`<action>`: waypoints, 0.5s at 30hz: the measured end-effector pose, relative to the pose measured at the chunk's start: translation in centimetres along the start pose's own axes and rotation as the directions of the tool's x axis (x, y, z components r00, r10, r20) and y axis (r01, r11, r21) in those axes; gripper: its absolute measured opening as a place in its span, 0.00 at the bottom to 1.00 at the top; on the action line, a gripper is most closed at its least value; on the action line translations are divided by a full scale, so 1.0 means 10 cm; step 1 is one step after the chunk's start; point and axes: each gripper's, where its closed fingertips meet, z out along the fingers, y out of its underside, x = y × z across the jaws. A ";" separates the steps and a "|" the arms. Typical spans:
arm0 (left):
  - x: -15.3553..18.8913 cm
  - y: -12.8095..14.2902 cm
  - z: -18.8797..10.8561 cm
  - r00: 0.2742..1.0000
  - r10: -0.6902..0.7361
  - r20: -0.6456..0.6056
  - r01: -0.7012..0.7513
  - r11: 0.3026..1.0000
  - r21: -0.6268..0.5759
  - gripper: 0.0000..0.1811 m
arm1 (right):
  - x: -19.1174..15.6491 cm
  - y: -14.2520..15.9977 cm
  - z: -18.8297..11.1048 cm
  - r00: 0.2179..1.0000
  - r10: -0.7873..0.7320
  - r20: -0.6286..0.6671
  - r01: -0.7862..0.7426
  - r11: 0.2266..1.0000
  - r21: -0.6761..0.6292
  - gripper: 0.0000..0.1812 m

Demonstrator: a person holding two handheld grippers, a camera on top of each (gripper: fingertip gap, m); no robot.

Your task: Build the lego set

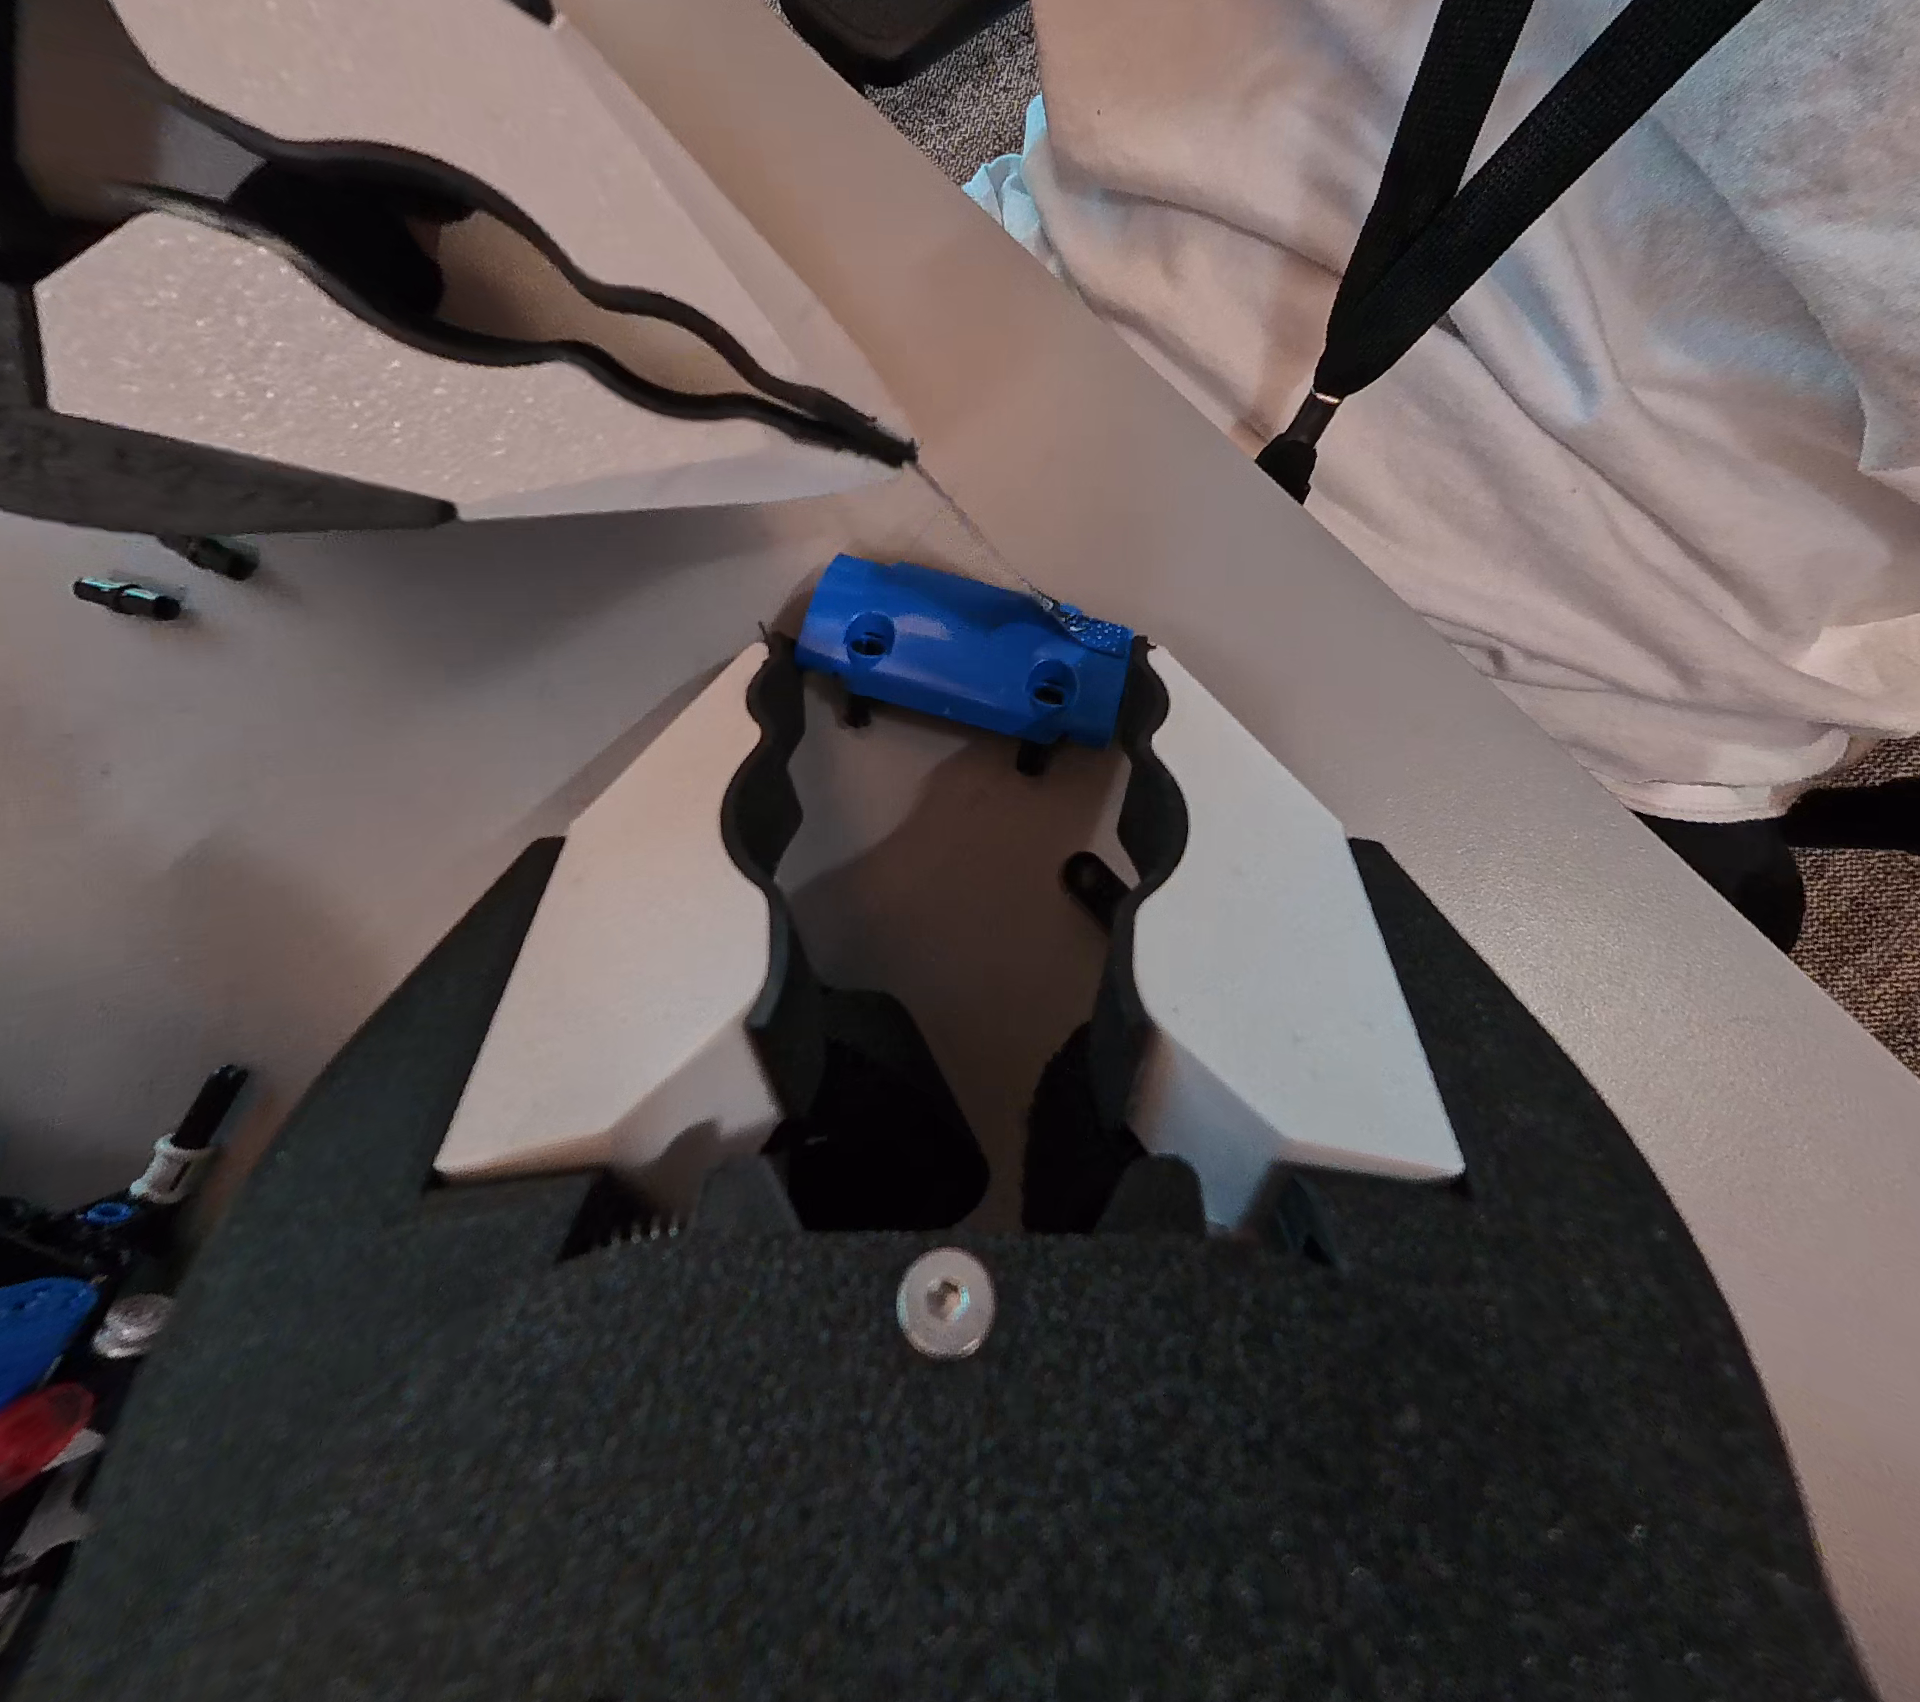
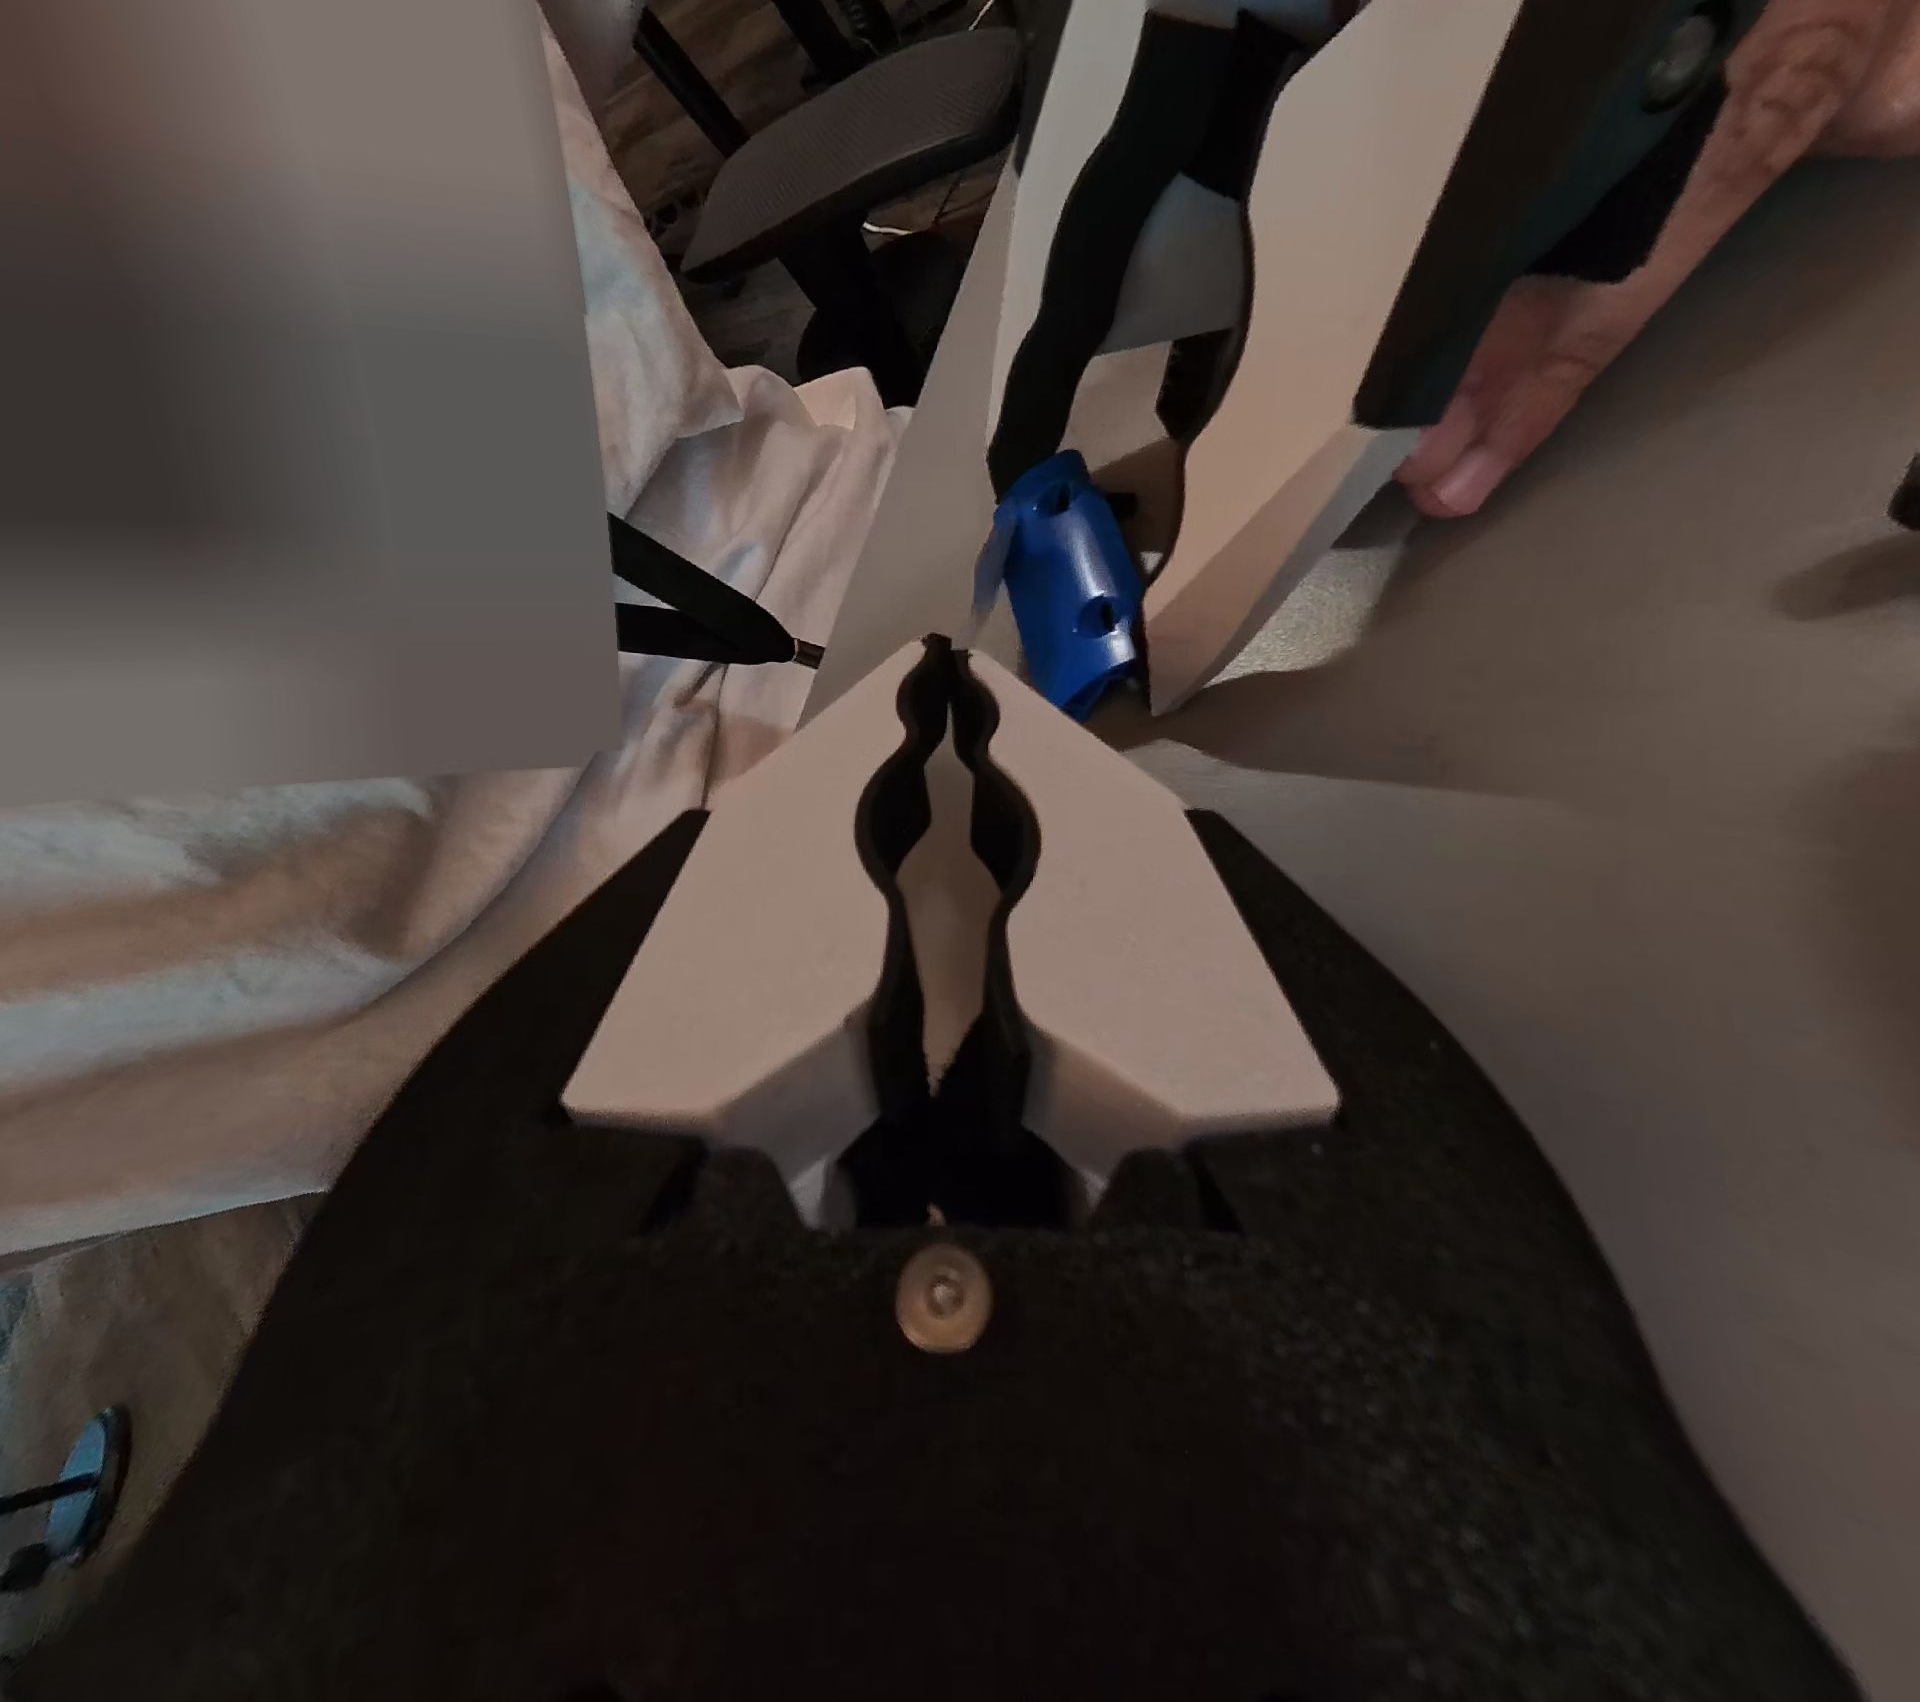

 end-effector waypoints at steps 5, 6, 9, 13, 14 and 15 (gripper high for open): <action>0.00 0.00 0.00 1.000 0.000 0.000 0.000 1.000 0.000 0.33 | -0.02 -0.03 0.00 0.999 -0.038 -0.009 0.038 0.999 0.013 0.00; 0.00 0.00 0.00 1.000 0.000 0.000 0.000 1.000 0.000 0.33 | -0.01 -0.04 -0.01 0.999 -0.047 -0.017 0.047 0.999 0.021 0.00; 0.00 0.00 0.00 1.000 0.000 0.000 0.000 1.000 0.000 0.33 | -0.01 -0.03 0.00 0.997 -0.071 -0.028 0.071 0.997 0.012 0.00; 0.00 0.00 0.00 1.000 0.000 0.000 0.000 1.000 0.000 0.33 | -0.05 -0.02 0.03 0.993 -0.117 -0.032 0.117 0.993 -0.003 0.00; 0.00 0.00 0.00 1.000 0.000 0.000 0.000 1.000 0.000 0.33 | -0.05 -0.01 0.03 0.991 -0.125 -0.042 0.125 0.992 -0.010 0.00; 0.00 0.00 0.00 1.000 0.000 0.000 0.000 1.000 0.000 0.33 | -0.04 0.00 0.03 0.990 -0.132 -0.055 0.131 0.991 -0.018 0.00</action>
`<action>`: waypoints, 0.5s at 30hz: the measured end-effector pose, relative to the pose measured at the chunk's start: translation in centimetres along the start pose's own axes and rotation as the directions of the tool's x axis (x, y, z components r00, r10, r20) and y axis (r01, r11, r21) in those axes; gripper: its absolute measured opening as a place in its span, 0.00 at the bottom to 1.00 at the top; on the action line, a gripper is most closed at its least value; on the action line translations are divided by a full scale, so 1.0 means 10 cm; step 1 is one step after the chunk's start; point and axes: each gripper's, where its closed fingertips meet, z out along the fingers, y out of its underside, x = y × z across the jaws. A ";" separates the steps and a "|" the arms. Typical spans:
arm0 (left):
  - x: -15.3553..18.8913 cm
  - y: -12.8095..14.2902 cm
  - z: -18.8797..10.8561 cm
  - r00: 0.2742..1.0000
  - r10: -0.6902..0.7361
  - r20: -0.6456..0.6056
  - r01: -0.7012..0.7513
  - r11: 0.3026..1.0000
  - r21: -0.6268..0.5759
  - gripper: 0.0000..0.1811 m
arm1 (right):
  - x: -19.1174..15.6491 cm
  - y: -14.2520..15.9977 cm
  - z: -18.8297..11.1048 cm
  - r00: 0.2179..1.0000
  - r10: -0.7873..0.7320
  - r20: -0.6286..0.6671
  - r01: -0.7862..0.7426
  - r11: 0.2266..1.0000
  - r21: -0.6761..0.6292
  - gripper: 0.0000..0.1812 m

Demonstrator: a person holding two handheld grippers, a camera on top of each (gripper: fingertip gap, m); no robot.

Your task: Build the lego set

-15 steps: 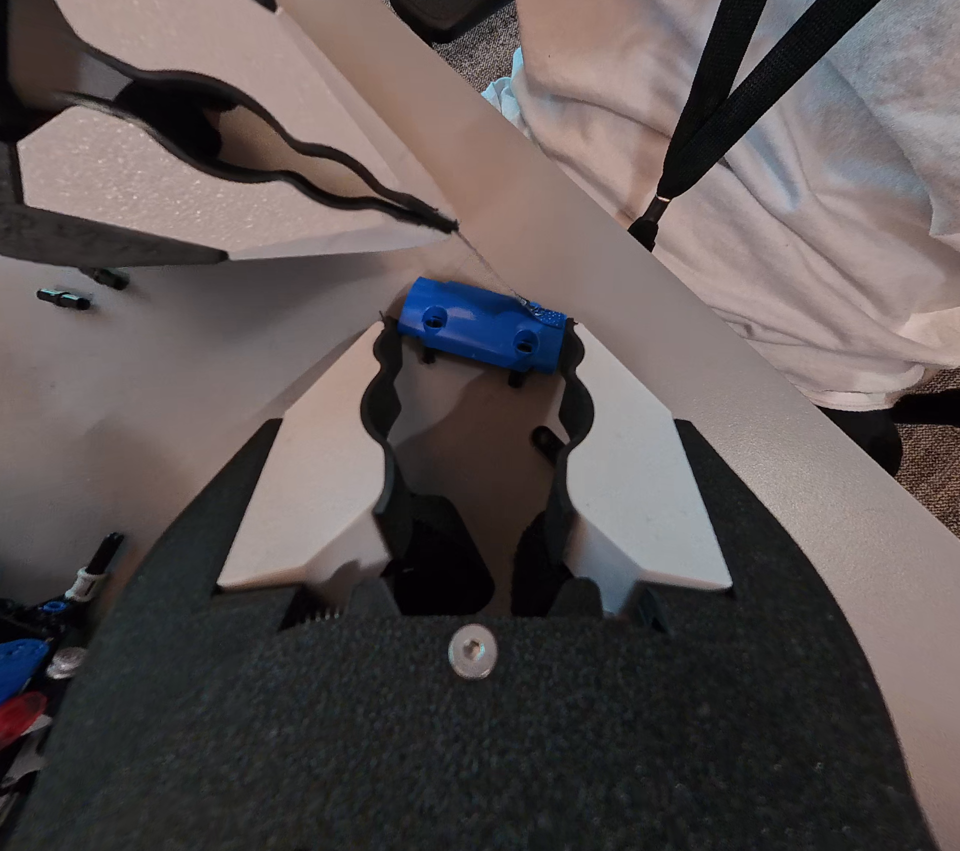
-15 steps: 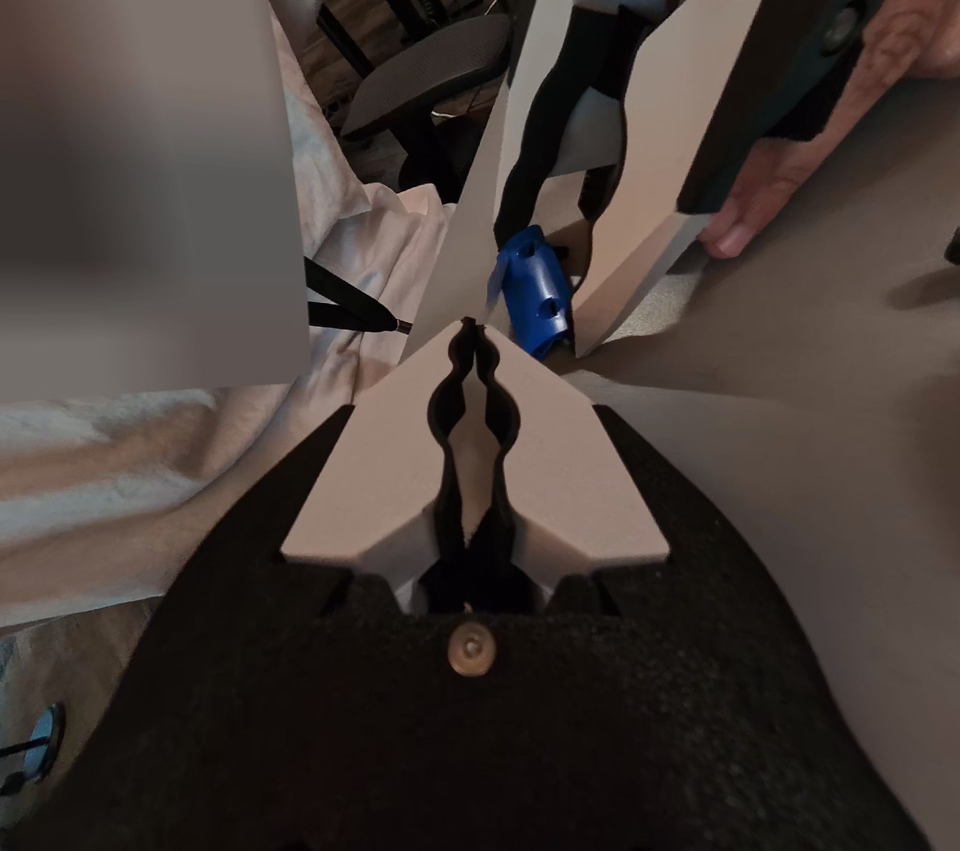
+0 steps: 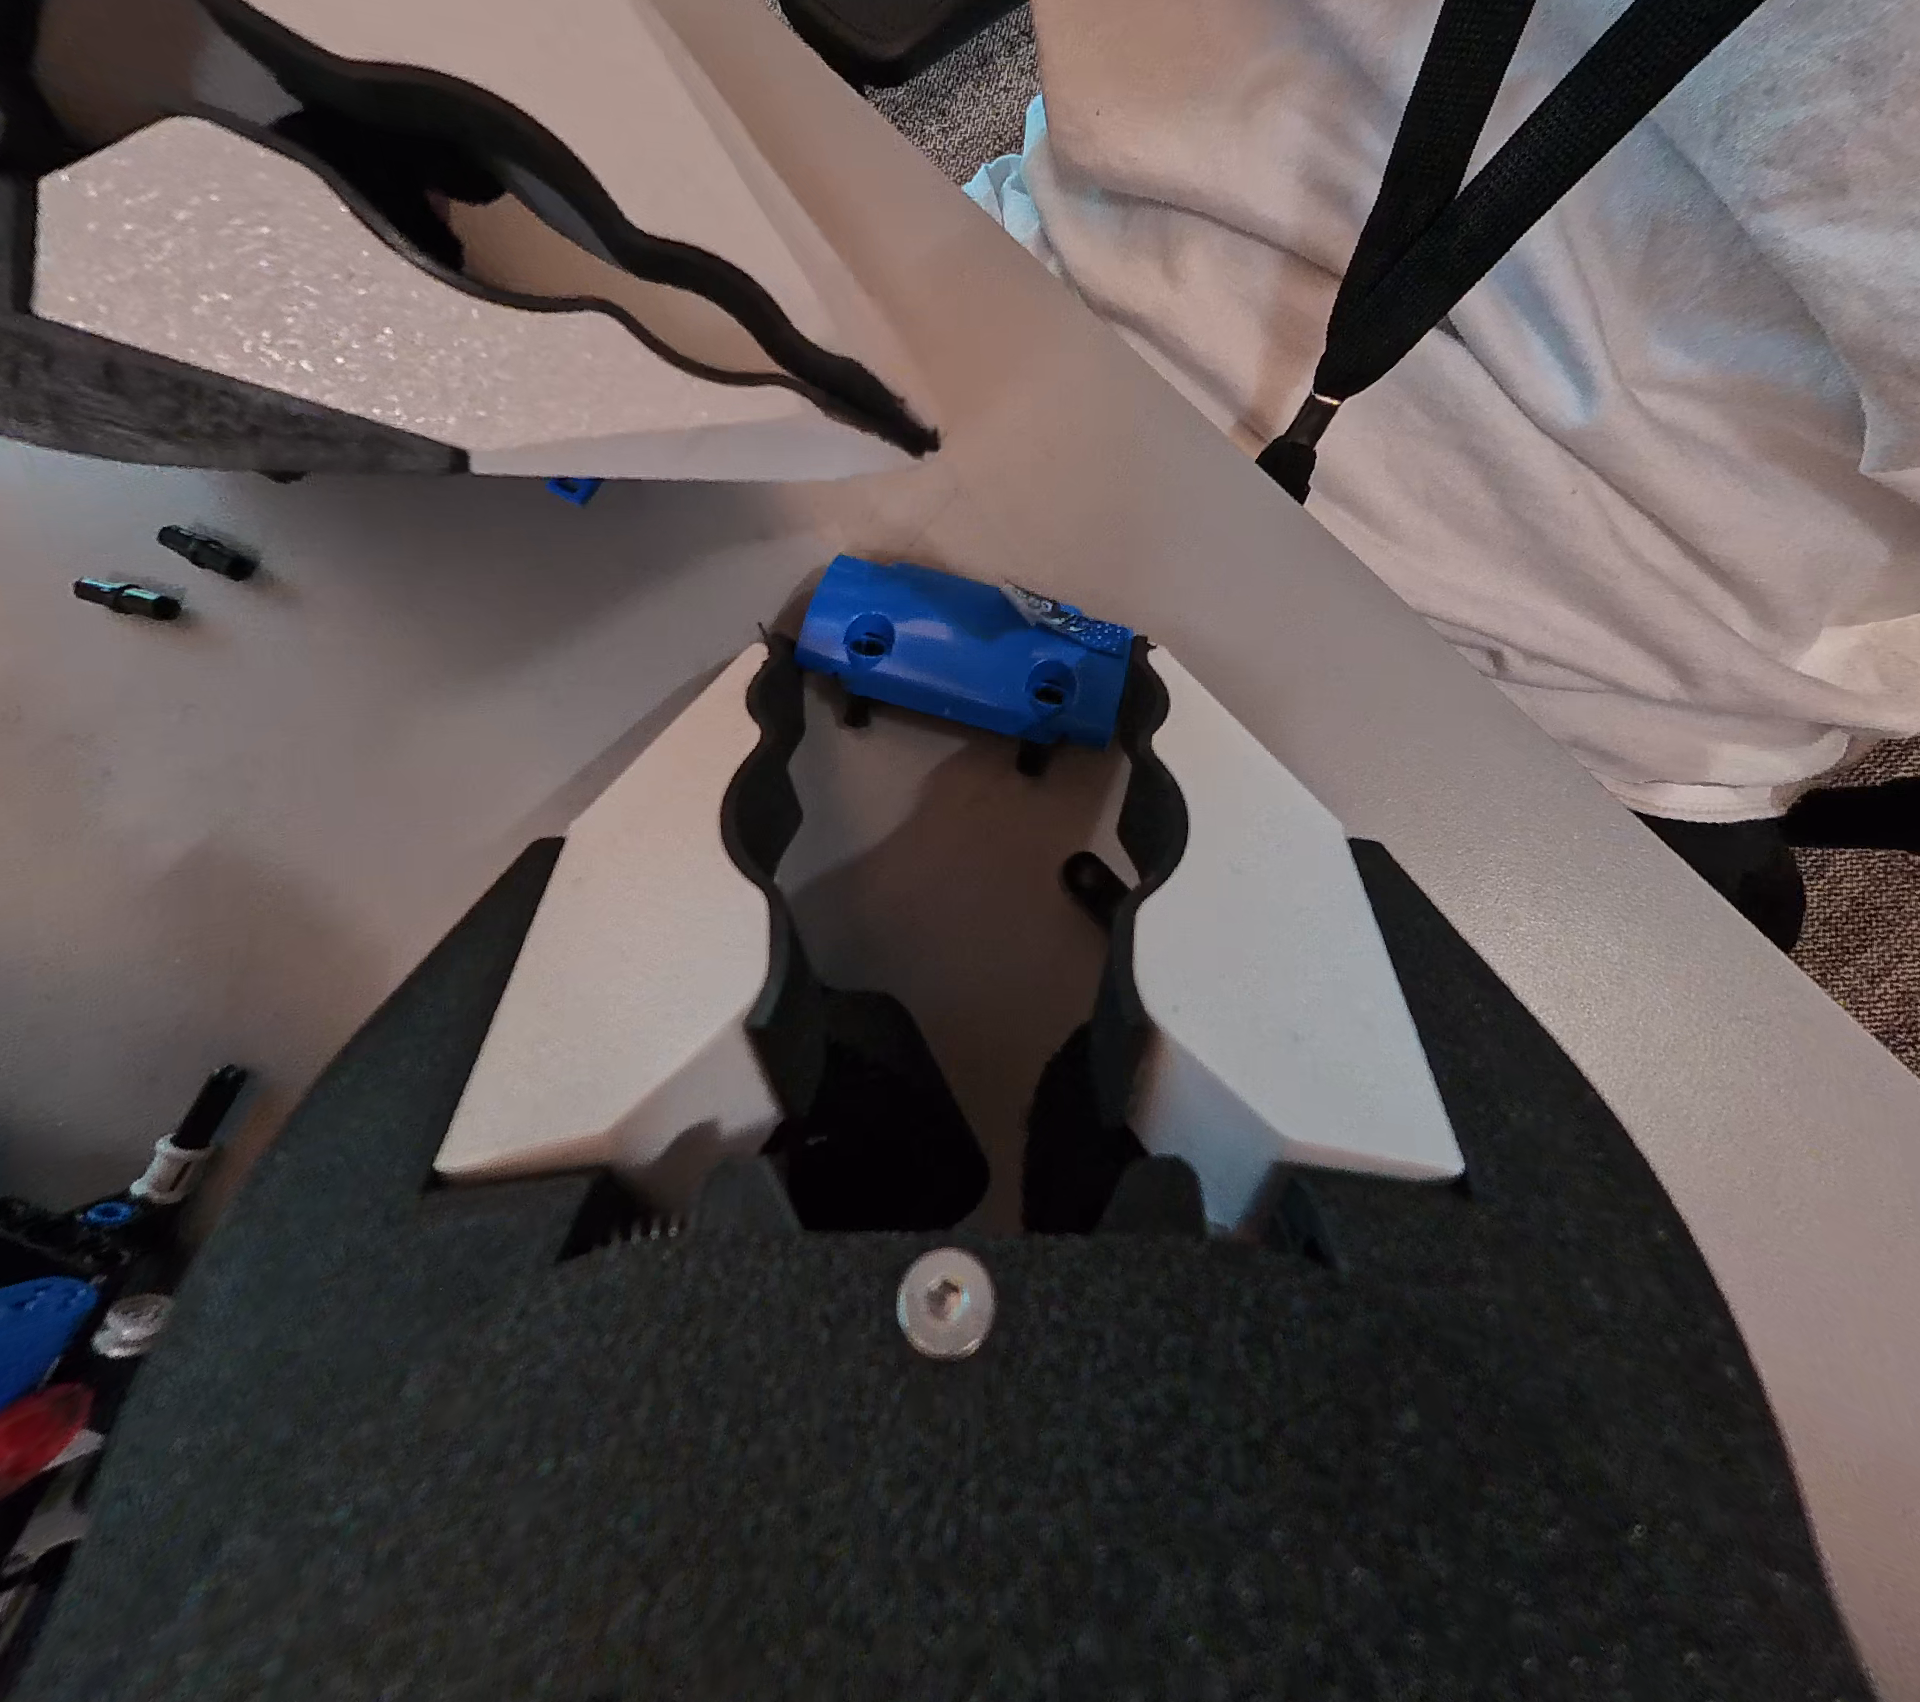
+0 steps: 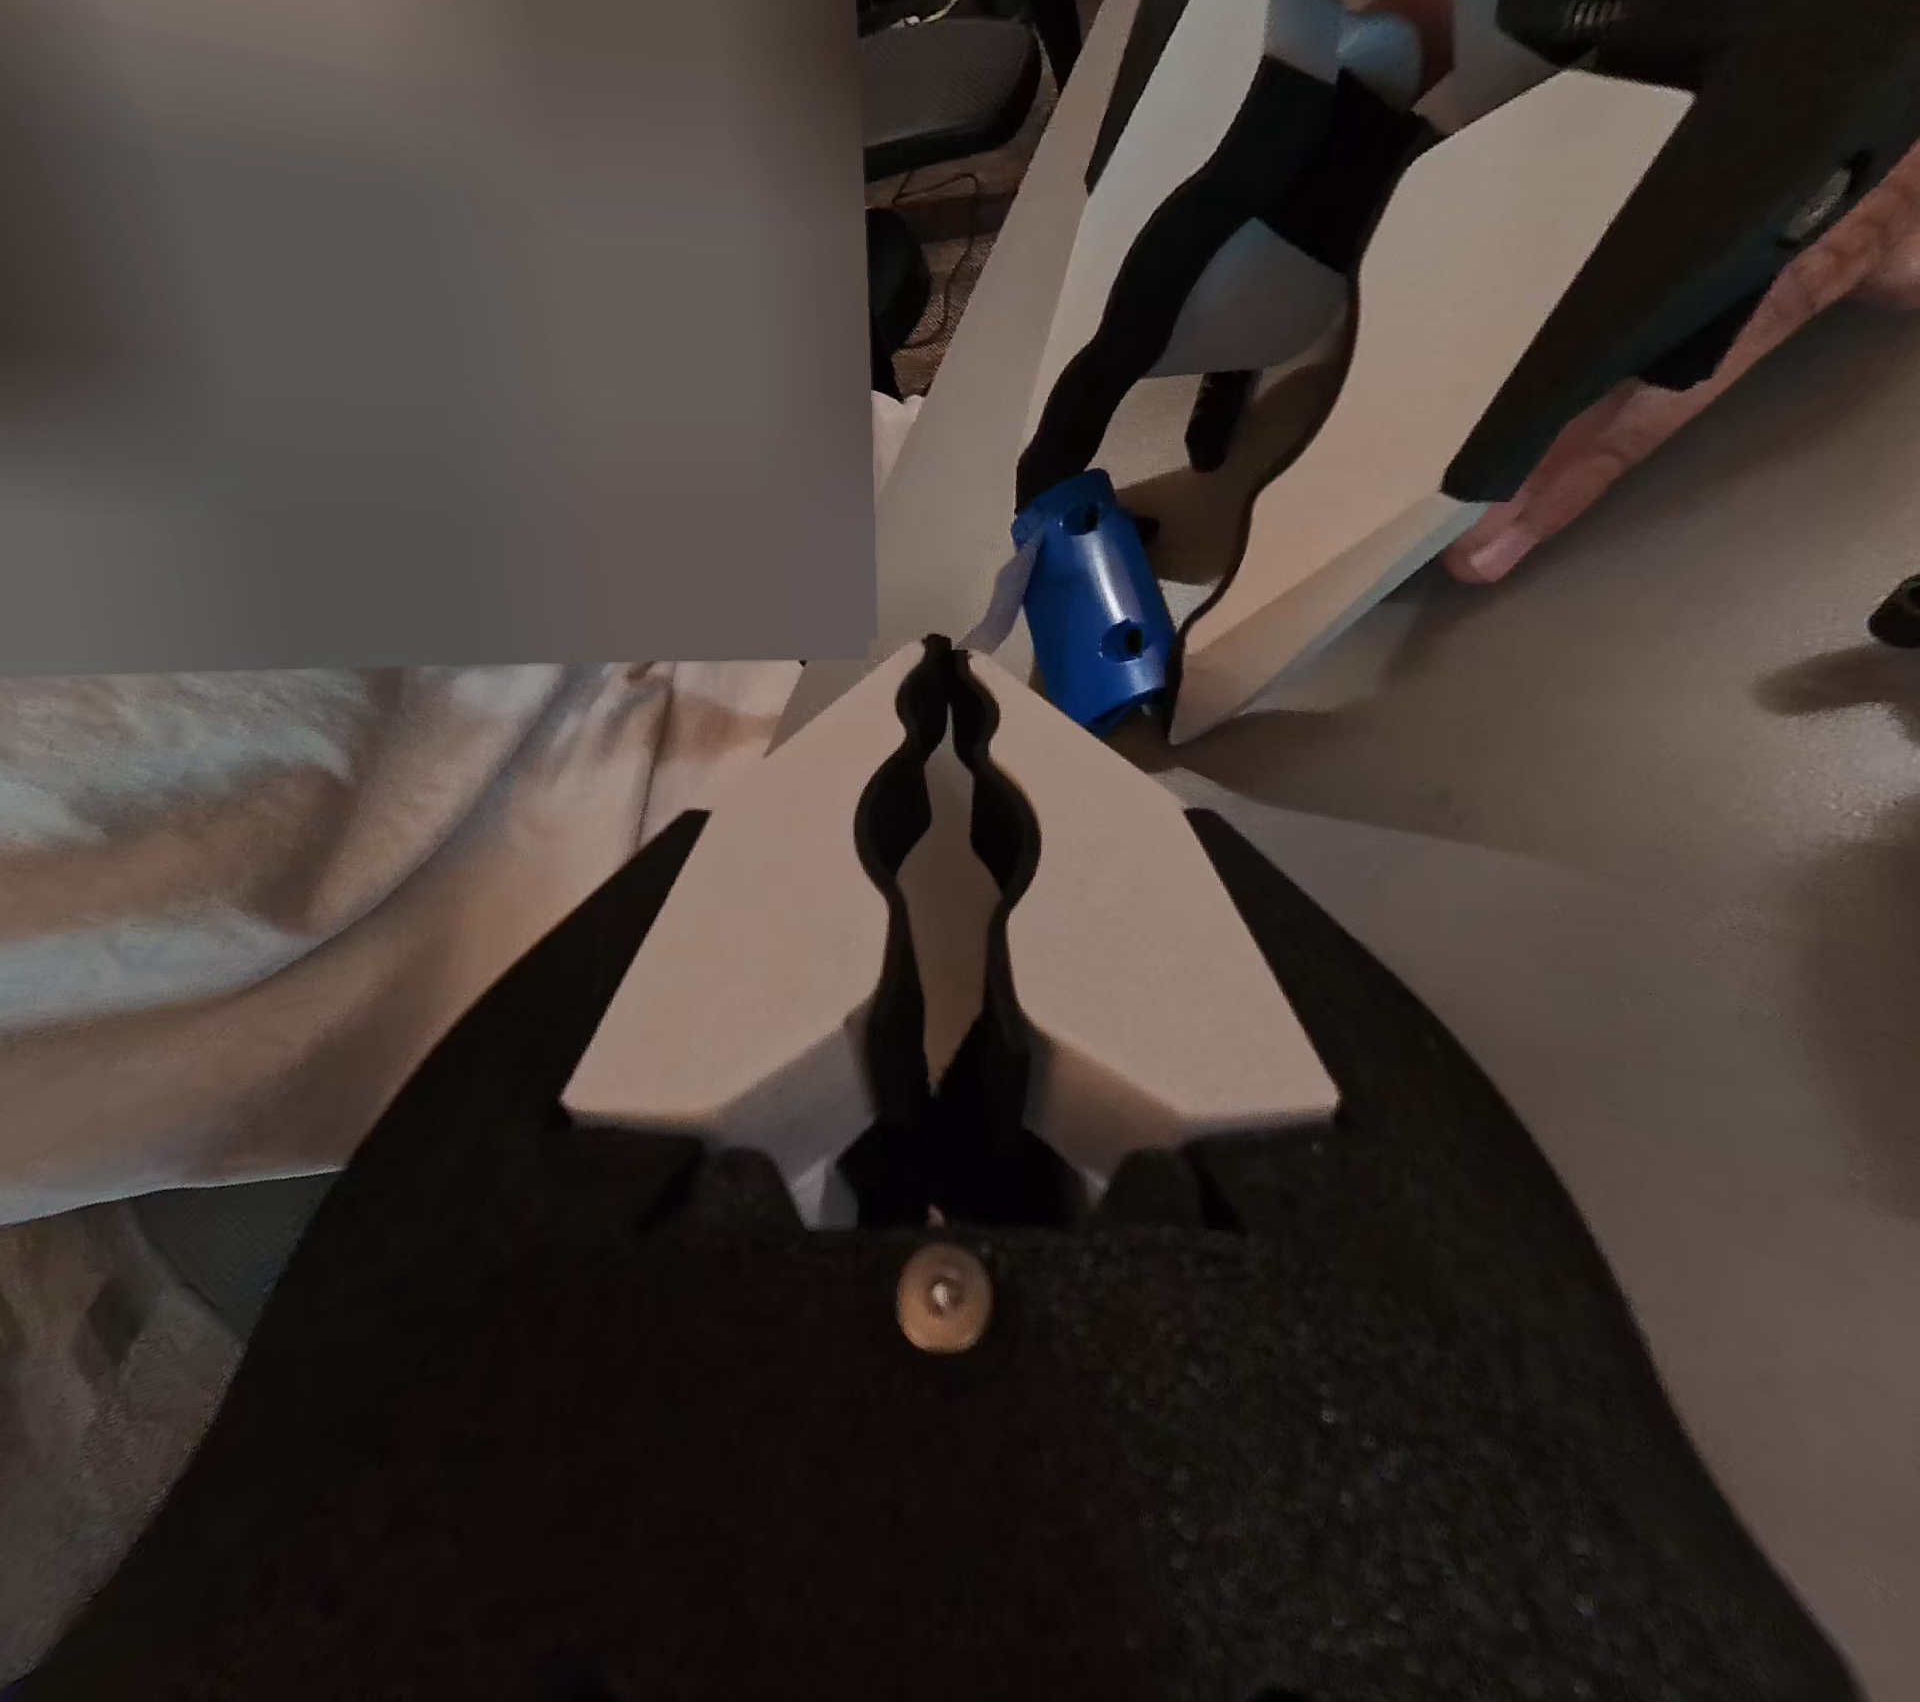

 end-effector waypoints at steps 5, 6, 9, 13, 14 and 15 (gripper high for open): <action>0.00 0.00 0.00 1.000 0.000 0.000 0.000 1.000 0.000 0.33 | 0.07 0.01 -0.05 0.998 -0.021 -0.053 0.020 1.000 -0.008 0.00; 0.00 0.00 0.00 1.000 0.000 0.000 0.000 1.000 0.000 0.33 | 0.06 0.02 -0.04 0.999 -0.020 -0.049 0.020 1.000 -0.013 0.00; 0.00 0.00 0.00 1.000 0.000 0.000 0.000 1.000 0.000 0.33 | 0.06 0.01 -0.04 0.998 -0.026 -0.054 0.026 1.000 -0.010 0.00; 0.00 0.00 0.00 1.000 0.000 0.000 0.000 1.000 0.000 0.33 | 0.01 -0.06 -0.06 0.997 -0.055 -0.055 0.056 0.998 0.013 0.00; 0.00 0.00 0.00 1.000 0.000 0.000 0.000 1.000 0.000 0.33 | 0.01 -0.06 -0.05 0.996 -0.062 -0.061 0.063 0.998 0.013 0.00; 0.00 0.00 0.00 1.000 0.000 0.000 0.000 1.000 0.000 0.33 | 0.01 -0.06 -0.05 0.996 -0.065 -0.063 0.066 0.998 0.009 0.00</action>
